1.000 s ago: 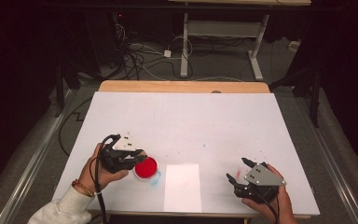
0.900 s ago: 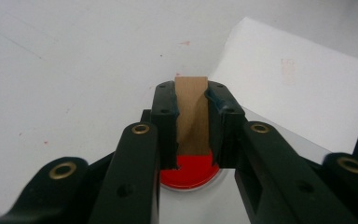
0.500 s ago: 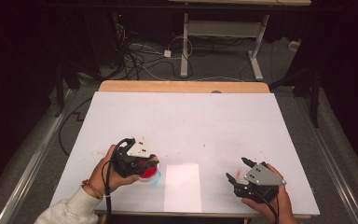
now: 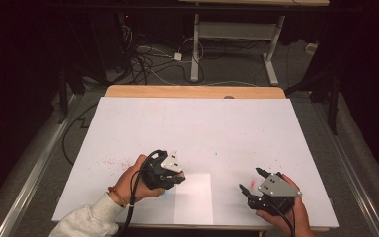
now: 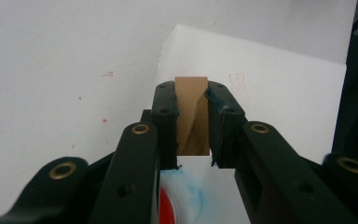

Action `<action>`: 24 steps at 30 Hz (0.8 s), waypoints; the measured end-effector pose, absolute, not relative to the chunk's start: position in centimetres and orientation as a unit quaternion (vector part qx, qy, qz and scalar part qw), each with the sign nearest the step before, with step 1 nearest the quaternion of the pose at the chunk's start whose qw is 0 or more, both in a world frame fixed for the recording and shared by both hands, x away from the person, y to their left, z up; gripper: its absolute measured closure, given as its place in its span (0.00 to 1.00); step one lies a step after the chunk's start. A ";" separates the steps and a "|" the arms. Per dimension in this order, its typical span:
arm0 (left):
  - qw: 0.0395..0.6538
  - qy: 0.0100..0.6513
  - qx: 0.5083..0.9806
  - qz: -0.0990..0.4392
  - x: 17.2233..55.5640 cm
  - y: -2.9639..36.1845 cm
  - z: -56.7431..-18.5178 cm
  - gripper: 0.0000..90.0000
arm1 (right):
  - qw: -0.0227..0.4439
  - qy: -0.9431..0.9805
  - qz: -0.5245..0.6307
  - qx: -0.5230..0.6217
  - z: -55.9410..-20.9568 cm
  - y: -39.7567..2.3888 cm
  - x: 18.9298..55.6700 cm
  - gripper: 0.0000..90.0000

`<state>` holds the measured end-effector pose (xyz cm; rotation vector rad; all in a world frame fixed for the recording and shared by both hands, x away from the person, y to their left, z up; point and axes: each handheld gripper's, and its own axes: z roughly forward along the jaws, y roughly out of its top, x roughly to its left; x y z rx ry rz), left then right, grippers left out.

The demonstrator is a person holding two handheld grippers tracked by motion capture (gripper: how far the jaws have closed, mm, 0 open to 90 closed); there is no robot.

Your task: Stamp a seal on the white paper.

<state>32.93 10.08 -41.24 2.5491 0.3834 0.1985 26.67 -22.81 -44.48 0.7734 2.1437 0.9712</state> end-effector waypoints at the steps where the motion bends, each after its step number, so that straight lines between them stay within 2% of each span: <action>1: 0.272 0.139 0.950 0.072 33.0 9.8 -41.4 0.82 | 0.326 0.818 0.370 0.295 -44.5 -22.8 26.7 0.33; 8: 0.262 0.130 0.954 0.059 33.5 8.0 -42.4 0.82 | 0.324 0.819 0.370 0.295 -44.5 -22.8 26.7 0.33; 14: 0.230 0.123 0.964 0.056 33.8 6.3 -43.6 0.82 | 0.323 0.821 0.368 0.292 -44.6 -22.8 26.7 0.33; 24: 0.211 0.125 0.969 0.042 33.9 5.1 -45.1 0.82 | 0.322 0.822 0.367 0.292 -44.6 -22.9 26.7 0.33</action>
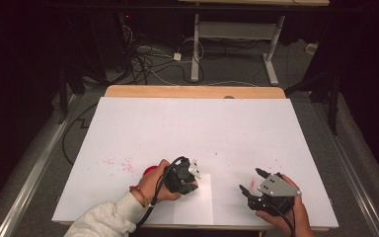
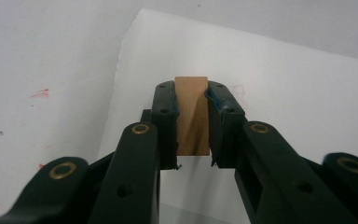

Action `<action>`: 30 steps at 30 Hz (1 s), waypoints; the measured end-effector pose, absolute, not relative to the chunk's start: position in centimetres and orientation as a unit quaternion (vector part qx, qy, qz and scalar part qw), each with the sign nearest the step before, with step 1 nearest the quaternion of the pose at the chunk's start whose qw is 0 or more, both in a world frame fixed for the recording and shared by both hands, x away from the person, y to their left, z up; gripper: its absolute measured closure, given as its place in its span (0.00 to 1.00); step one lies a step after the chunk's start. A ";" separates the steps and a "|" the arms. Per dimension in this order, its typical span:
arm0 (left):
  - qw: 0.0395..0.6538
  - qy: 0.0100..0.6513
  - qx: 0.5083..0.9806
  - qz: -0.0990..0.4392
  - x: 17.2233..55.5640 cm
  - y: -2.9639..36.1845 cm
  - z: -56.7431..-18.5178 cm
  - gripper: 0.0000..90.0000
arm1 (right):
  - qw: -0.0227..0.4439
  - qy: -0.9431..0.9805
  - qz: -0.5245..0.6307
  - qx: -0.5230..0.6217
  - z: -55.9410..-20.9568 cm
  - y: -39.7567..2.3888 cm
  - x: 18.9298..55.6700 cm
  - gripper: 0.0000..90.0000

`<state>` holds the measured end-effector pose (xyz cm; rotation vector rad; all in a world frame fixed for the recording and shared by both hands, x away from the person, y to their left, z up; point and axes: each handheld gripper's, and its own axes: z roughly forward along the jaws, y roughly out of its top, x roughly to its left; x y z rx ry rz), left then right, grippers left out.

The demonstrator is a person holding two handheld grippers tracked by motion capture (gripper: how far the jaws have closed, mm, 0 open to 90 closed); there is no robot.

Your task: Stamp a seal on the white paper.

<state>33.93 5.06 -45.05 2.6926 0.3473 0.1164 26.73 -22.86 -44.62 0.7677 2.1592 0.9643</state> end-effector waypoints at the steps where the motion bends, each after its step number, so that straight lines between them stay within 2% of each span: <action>1: 0.206 0.121 0.970 0.043 34.0 5.0 -45.1 0.82 | 0.322 0.822 0.367 0.292 -44.6 -22.9 26.7 0.33; 12: 0.221 0.147 0.964 0.027 34.1 5.2 -45.5 0.82 | 0.320 0.824 0.365 0.293 -44.6 -22.8 26.7 0.33; 30: 0.230 0.155 0.961 0.016 34.4 5.5 -45.8 0.82 | 0.318 0.825 0.365 0.291 -44.6 -22.7 26.6 0.33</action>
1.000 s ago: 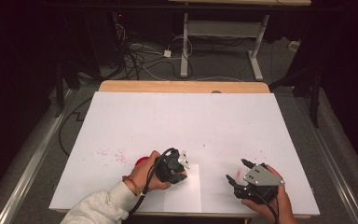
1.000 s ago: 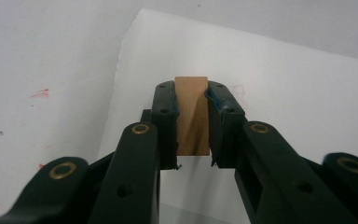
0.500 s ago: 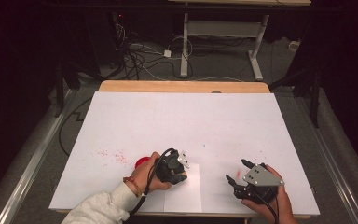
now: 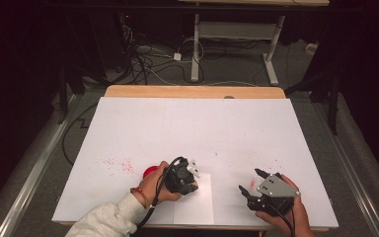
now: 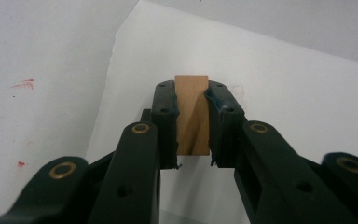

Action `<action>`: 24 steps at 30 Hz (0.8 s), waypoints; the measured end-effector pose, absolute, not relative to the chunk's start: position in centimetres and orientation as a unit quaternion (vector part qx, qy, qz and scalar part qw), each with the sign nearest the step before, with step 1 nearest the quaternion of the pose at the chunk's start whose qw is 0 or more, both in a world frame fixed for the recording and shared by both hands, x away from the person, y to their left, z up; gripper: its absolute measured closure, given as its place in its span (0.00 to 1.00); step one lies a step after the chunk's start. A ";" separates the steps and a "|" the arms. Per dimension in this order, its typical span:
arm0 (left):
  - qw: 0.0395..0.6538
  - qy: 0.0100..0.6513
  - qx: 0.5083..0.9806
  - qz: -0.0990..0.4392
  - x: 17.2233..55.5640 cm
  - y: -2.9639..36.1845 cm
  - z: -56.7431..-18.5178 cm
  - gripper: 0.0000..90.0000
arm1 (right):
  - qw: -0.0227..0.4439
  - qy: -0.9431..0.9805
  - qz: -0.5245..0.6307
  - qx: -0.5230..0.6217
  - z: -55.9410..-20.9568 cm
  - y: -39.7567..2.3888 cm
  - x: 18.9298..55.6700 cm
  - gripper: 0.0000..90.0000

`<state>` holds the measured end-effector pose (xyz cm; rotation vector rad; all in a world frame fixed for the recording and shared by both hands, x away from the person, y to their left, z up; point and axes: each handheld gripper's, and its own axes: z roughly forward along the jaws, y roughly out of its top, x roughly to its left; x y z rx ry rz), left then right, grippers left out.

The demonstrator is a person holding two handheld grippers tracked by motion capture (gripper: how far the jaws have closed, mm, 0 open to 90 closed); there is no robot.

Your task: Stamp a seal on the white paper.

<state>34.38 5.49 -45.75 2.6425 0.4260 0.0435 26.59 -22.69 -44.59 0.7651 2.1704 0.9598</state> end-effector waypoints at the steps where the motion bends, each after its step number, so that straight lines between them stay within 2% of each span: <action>1: 0.230 0.155 0.961 0.015 34.4 5.5 -45.8 0.82 | 0.319 0.825 0.364 0.291 -44.6 -22.7 26.6 0.33; 24: 0.225 0.154 0.962 0.025 34.1 5.3 -45.8 0.82 | 0.317 0.826 0.364 0.291 -44.6 -22.7 26.6 0.33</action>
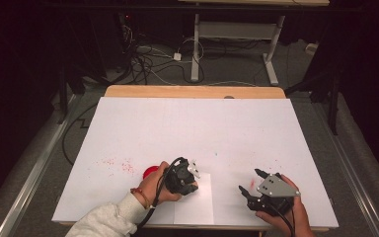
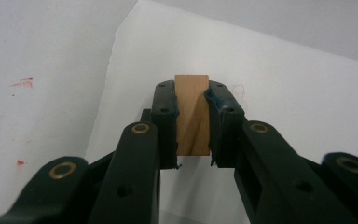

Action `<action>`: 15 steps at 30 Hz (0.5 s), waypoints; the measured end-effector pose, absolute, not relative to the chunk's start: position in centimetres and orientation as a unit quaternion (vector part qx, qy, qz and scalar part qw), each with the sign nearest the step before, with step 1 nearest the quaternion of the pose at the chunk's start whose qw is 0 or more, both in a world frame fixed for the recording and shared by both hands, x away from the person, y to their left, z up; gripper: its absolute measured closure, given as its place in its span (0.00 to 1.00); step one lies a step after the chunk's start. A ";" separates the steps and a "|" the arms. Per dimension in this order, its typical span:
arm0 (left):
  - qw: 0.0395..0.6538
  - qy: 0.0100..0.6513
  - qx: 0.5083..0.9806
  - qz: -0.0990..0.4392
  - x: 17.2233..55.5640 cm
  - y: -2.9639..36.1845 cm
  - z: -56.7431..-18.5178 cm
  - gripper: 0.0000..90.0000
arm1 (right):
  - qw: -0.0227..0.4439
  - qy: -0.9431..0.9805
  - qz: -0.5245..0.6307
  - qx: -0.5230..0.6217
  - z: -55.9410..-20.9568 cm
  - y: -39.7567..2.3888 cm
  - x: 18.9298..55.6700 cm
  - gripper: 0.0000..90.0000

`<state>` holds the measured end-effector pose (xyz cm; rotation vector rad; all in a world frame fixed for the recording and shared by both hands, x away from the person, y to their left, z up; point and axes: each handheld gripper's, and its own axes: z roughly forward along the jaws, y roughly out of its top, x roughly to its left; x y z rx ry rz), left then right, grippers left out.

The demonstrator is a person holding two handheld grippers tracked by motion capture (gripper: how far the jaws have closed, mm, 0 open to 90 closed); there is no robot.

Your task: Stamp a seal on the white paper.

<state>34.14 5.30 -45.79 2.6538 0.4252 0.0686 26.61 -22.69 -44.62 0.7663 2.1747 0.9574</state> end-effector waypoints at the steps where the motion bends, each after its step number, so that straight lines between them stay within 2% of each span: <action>1: 0.225 0.154 0.962 0.026 34.1 5.3 -45.8 0.82 | 0.317 0.826 0.364 0.291 -44.6 -22.7 26.6 0.33; 15: 0.218 0.145 0.964 0.051 33.5 5.1 -45.7 0.82 | 0.318 0.825 0.366 0.289 -44.5 -22.8 26.6 0.33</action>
